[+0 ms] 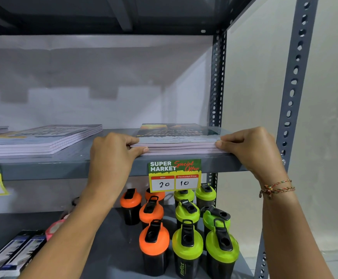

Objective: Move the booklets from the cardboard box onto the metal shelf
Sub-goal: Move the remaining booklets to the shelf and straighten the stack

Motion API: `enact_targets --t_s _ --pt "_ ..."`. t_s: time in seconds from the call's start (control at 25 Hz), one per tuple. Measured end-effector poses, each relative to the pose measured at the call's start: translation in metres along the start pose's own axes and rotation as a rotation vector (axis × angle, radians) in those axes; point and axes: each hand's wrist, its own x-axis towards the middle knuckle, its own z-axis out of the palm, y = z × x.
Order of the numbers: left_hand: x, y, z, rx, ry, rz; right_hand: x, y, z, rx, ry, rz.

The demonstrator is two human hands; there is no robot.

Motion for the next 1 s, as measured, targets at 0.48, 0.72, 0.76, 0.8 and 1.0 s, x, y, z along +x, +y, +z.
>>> enact_targets --t_s 0.48,0.72,0.76,0.8,1.0 --pt "0.011 -0.011 -0.002 -0.046 -0.111 0.013 0.002 0.007 0.001 0.038 0.005 0.036" --pt "0.012 -0.015 -0.005 -0.057 -0.144 0.031 0.001 0.005 0.001 0.008 0.010 0.026" --pt "0.012 -0.015 -0.004 -0.060 -0.140 0.028 0.001 0.005 0.001 0.014 0.008 0.028" --pt "0.012 -0.015 -0.004 -0.061 -0.135 0.026 0.001 0.005 0.001 0.018 0.005 0.032" --pt "0.011 -0.015 -0.004 -0.040 -0.126 0.042 0.002 0.005 0.002 0.022 0.014 0.042"
